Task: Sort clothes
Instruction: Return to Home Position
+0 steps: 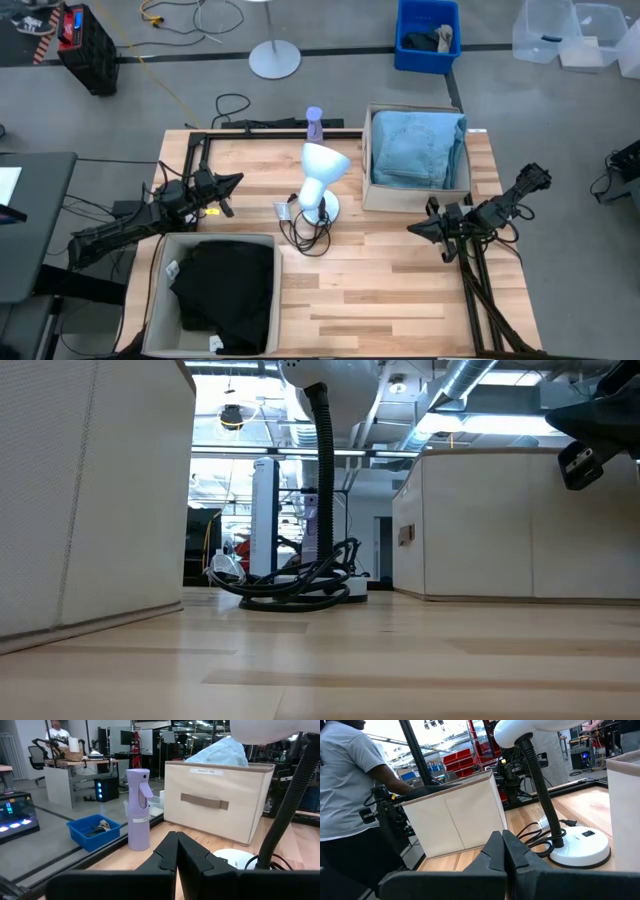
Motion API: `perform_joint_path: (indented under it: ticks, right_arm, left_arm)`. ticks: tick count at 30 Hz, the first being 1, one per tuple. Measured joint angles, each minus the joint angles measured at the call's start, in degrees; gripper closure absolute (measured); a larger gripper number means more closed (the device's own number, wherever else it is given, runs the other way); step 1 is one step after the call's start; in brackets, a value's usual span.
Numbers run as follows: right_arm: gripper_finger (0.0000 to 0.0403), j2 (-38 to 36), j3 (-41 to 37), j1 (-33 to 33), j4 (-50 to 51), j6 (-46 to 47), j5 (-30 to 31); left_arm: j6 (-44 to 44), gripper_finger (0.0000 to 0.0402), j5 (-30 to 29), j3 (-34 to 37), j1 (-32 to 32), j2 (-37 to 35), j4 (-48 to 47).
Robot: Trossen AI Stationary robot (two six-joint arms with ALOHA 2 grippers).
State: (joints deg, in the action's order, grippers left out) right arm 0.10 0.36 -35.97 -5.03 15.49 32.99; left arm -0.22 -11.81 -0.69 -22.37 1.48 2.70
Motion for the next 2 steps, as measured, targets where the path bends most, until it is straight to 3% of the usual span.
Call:
perform_joint_path:
  ticks: [2]
  right_arm:
    - [0.0403, 0.00, 0.00, -0.02, 0.00, 0.00, 0.00]
  left_arm:
    - [-0.12, 0.0401, 0.00, 0.00, -0.01, 0.00, 0.00]
